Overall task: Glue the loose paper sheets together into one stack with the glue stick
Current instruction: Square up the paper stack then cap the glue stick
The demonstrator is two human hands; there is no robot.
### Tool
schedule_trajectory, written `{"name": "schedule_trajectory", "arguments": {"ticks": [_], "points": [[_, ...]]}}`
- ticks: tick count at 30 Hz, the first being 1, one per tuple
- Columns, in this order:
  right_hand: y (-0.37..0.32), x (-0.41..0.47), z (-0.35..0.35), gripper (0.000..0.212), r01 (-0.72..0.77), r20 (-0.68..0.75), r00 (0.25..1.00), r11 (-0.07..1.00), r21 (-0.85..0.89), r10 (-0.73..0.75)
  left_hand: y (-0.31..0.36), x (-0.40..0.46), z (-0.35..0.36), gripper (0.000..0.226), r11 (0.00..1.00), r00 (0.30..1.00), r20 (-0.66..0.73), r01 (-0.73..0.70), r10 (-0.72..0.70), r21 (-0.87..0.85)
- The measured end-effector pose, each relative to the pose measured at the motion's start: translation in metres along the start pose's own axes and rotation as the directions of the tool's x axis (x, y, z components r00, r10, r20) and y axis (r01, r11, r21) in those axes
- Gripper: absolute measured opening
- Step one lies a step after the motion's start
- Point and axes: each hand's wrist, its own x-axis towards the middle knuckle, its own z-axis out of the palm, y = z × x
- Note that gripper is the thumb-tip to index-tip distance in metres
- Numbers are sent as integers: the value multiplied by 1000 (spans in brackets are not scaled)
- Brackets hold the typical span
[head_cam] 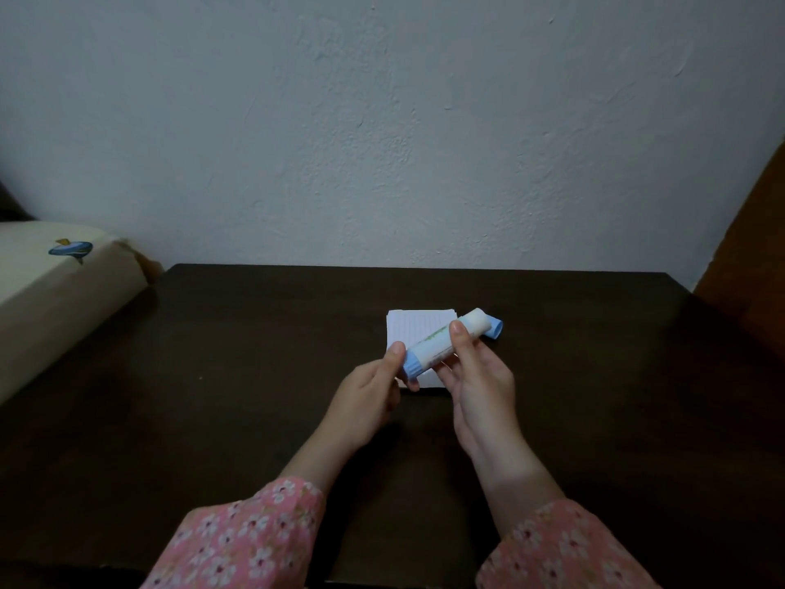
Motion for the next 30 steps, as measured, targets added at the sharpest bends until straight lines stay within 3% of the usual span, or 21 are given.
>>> {"name": "schedule_trajectory", "arguments": {"ticks": [8,14,17,24,27,30], "points": [[-2,1,-2,8,-5,-30,1000,1000,15,6,0,-4,3,36,972,981,-52,-175,185,155],[0,3,-3,11,-4,-6,1000,1000,-11,4,-1,1,3,44,998,997,-32,-63,63,-6],[1,5,-3,7,-5,-9,1000,1000,-6,5,-2,2,3,46,1000,1000,-13,-24,24,-5],[-3,9,-4,8,-83,52,995,996,-7,84,-1,0,9,36,994,999,14,-51,52,-97],[-3,17,-5,18,-71,102,990,970,-234,97,3,0,8,31,986,999,11,-45,47,-161],[-8,25,-8,23,94,150,989,815,-571,-9,4,2,8,33,983,1000,-15,10,-13,-181]]}}
